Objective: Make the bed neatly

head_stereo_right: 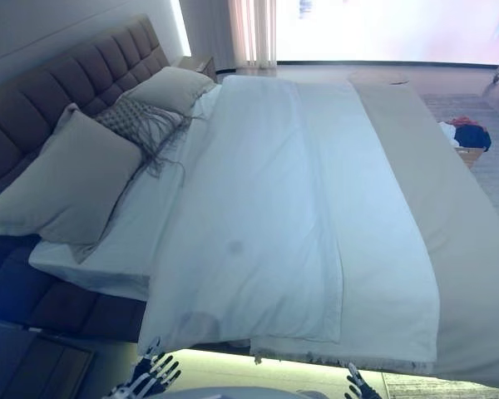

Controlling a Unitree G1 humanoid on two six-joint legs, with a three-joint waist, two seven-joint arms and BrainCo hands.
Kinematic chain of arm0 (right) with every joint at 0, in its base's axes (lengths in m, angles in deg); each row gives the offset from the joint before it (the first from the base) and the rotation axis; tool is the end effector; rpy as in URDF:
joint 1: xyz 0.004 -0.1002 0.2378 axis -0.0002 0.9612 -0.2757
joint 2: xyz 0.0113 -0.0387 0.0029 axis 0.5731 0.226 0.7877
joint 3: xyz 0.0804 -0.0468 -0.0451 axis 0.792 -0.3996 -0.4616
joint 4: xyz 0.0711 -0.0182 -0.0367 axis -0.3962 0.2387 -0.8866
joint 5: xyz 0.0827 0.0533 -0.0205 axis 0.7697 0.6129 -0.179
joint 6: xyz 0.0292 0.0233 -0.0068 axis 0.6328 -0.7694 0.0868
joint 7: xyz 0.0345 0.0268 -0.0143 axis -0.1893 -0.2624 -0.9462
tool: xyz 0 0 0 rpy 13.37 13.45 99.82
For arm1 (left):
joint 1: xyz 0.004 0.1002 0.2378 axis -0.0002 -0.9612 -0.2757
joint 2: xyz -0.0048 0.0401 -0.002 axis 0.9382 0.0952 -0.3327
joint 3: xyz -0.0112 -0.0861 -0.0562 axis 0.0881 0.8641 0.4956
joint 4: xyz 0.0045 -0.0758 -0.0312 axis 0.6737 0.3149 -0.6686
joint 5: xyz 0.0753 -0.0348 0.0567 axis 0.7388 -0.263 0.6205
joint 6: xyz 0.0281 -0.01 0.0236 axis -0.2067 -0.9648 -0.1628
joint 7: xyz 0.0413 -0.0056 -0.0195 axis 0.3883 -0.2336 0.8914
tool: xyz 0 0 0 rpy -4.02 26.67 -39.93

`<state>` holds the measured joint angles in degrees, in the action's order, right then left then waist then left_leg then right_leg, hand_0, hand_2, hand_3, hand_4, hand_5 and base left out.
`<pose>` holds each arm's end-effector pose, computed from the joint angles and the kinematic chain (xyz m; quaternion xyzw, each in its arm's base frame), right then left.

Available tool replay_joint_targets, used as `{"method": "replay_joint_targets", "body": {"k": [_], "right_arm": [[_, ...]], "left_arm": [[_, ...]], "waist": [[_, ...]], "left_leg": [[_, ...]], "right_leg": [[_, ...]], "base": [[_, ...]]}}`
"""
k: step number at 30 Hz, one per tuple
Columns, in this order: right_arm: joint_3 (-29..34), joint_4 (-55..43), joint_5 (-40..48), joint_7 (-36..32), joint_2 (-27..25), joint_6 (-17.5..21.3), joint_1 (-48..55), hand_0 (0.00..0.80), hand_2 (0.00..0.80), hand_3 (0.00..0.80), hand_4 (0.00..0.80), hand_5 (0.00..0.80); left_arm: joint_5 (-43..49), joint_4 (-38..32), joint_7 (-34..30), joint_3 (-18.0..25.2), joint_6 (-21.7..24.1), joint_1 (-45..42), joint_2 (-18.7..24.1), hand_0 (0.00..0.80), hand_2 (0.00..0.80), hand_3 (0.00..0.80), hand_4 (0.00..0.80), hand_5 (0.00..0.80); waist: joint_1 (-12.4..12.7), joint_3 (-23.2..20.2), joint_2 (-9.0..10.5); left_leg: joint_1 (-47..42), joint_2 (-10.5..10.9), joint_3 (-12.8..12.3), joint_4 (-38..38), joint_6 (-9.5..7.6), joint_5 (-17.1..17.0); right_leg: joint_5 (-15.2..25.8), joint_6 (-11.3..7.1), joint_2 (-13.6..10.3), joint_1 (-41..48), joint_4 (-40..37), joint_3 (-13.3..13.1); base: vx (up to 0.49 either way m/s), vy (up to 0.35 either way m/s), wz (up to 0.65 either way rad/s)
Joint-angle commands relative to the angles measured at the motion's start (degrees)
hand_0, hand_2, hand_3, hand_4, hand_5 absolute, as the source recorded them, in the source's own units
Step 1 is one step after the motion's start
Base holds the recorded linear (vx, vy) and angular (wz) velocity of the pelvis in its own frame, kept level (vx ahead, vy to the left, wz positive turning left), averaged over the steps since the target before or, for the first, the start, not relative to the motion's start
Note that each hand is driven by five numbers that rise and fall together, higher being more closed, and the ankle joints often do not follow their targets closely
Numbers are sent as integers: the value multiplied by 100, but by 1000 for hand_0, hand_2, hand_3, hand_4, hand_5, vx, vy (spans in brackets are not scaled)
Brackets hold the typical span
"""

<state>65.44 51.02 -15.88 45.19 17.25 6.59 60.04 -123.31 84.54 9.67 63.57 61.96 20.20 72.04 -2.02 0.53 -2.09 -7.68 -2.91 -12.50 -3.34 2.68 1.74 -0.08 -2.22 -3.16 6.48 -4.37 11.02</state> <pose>0.0153 -0.2383 -0.1200 0.2912 0.5384 -0.2510 0.7498 0.0526 0.2287 -0.1195 -0.3684 0.4739 0.2098 0.7718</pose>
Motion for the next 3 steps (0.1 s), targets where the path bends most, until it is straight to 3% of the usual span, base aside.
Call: {"method": "replay_joint_targets", "body": {"k": [1, 3], "right_arm": [[7, 393, -50, -97, 335, 274, -330, 0, 0, 0, 0, 0], [-96, 324, -107, -125, 418, 326, -359, 0, 0, 0, 0, 0]], "left_arm": [[235, 420, 88, 76, 267, 255, -409, 0, 0, 0, 0, 0], [464, 436, 96, 29, 303, 260, -465, 0, 0, 0, 0, 0]], "waist": [[113, 30, 195], [131, 32, 228]], "left_leg": [[163, 285, 150, -119, -150, -100], [137, 282, 173, -128, -151, -91]], "right_leg": [[229, -227, -226, -70, 48, 286], [223, -219, -216, -38, 54, 301]], "base": [[36, -53, 3], [11, -22, 2]]}}
